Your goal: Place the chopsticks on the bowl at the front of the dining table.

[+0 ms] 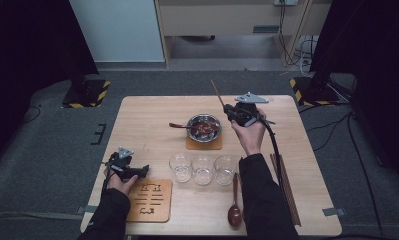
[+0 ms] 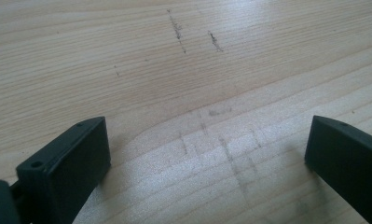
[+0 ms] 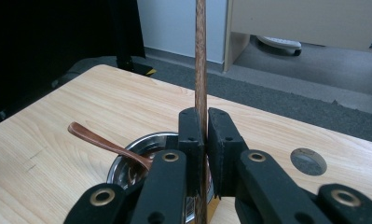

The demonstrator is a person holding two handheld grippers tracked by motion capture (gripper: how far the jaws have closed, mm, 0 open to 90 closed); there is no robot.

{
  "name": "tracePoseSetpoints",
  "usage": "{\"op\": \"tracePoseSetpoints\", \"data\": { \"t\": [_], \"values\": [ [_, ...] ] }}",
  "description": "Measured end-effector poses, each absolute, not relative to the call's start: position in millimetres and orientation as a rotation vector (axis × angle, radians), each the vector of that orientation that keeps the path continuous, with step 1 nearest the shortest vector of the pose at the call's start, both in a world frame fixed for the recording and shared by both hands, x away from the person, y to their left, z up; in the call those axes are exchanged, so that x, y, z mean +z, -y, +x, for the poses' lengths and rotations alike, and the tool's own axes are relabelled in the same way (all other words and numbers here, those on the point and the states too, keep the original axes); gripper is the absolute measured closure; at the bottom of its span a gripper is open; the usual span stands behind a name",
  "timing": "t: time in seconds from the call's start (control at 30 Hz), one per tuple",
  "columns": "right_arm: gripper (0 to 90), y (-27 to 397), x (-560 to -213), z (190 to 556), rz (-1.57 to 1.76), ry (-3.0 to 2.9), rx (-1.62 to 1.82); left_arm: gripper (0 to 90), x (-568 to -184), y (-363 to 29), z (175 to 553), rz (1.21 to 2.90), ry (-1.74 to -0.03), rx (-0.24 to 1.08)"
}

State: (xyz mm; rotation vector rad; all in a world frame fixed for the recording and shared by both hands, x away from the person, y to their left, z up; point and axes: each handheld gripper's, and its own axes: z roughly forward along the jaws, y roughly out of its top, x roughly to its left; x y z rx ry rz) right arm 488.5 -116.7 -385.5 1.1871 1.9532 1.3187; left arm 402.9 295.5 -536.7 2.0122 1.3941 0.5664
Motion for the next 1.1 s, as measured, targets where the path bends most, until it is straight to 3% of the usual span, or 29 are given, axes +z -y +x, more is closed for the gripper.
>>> {"op": "tracePoseSetpoints", "data": {
  "t": [1.1],
  "values": [
    [84.3, 90, -401, 517, 1.213, -1.997, 1.287, 0.0, -537, -295, 403, 2.011, -1.395, 0.567]
  ]
}}
